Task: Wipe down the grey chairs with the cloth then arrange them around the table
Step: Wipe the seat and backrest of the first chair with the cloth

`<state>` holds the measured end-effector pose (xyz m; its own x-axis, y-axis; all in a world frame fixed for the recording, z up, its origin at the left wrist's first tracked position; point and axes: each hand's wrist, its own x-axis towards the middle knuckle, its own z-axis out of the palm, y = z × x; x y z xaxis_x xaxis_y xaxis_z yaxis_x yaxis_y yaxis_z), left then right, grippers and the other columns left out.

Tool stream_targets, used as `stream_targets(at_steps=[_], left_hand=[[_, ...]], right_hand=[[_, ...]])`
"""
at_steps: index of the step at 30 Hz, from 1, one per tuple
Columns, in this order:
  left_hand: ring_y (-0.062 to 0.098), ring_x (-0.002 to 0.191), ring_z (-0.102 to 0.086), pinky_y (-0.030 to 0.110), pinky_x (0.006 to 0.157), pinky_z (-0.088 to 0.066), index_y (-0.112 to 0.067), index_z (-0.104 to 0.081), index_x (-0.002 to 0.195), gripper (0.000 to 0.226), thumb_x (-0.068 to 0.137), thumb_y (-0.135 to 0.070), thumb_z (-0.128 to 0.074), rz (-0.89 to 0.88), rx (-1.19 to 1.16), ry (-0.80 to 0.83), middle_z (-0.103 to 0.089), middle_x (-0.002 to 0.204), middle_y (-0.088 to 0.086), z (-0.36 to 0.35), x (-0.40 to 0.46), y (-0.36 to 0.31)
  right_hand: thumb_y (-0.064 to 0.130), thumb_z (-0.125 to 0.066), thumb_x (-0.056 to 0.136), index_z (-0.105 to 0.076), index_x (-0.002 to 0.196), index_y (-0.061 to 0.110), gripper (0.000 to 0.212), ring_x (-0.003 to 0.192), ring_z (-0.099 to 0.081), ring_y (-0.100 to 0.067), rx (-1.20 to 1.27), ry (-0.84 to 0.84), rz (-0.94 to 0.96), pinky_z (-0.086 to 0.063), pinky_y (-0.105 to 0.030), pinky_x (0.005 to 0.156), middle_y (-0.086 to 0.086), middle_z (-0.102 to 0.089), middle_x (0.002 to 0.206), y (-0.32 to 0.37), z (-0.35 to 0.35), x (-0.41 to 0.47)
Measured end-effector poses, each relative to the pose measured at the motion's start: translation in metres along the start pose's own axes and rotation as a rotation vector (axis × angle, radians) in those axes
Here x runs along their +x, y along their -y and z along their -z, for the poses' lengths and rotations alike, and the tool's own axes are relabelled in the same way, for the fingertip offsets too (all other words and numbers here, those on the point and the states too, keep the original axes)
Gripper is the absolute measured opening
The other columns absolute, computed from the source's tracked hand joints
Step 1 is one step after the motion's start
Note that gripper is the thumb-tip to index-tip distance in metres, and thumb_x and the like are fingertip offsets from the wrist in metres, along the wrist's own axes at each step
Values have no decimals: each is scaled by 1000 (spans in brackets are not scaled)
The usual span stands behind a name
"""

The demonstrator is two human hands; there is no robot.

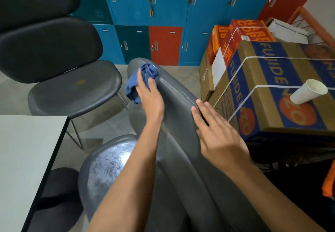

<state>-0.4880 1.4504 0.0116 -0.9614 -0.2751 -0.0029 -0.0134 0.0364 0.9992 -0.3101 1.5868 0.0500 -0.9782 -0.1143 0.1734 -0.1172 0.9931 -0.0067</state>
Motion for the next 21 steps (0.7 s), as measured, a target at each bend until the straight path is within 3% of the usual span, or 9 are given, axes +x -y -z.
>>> stream_targets(at_steps=[2,4,7,10,12,15,17,19,21], left_hand=[[-4,142,-29,13,110,-24,-39,-24,160,52,110,-29,-38,51,12,104,-28,164,-15,1,-74,21],[-5,141,-30,16,108,-25,-48,-21,157,52,110,-31,-36,75,42,175,-27,160,-23,4,-124,38],[-5,142,-28,8,110,-23,-44,-19,154,49,111,-21,-29,48,-12,170,-27,156,-24,3,-98,52],[10,148,-30,28,124,-23,-25,-22,160,52,109,-23,-31,74,-85,47,-29,163,-3,10,-20,61],[19,148,-34,35,124,-27,-18,-22,160,60,103,-32,-32,102,-161,14,-30,164,6,17,24,67],[15,145,-35,10,105,-37,-16,-18,161,54,110,-29,-29,114,-283,-36,-31,164,6,15,46,73],[12,145,-35,4,101,-37,-15,-16,162,50,113,-18,-26,168,-310,-49,-32,160,1,12,19,74],[5,143,-35,18,117,-33,-19,-21,161,49,113,-20,-28,202,-325,-13,-33,156,-8,9,-33,78],[3,139,-45,32,120,-35,-32,-30,156,45,111,-27,-32,281,-323,92,-41,153,-11,6,-97,79]], right_hand=[[6,-55,95,-35,156,7,64,153,-28,-26,11,-60,2,-39,-42,117,-12,-24,166,0,-2,-2],[6,-51,97,-36,156,7,61,152,-30,-27,7,-95,-1,-38,-41,117,-12,-26,166,2,-3,-4],[4,-53,95,-35,156,8,64,151,-30,-28,5,-68,2,-36,-41,119,-11,-25,166,2,-1,-5],[3,-55,94,-34,157,8,66,151,-31,-29,19,-41,-11,-39,-42,117,-11,-25,166,2,2,-4],[2,-58,93,-35,157,9,68,150,-32,-28,24,-18,-24,-40,-42,117,-10,-26,166,2,3,-3],[4,-61,92,-32,158,12,73,152,-29,-26,18,36,-36,-39,-41,118,-7,-22,168,1,5,2],[7,-63,91,-30,159,14,76,153,-26,-24,25,74,-46,-36,-39,117,-5,-20,168,2,8,3],[8,-64,90,-30,159,15,77,153,-26,-23,43,84,-55,-36,-37,116,-4,-20,168,3,12,3],[8,-65,89,-31,158,15,77,153,-26,-23,56,86,-55,-39,-37,114,-3,-20,168,4,13,2]])
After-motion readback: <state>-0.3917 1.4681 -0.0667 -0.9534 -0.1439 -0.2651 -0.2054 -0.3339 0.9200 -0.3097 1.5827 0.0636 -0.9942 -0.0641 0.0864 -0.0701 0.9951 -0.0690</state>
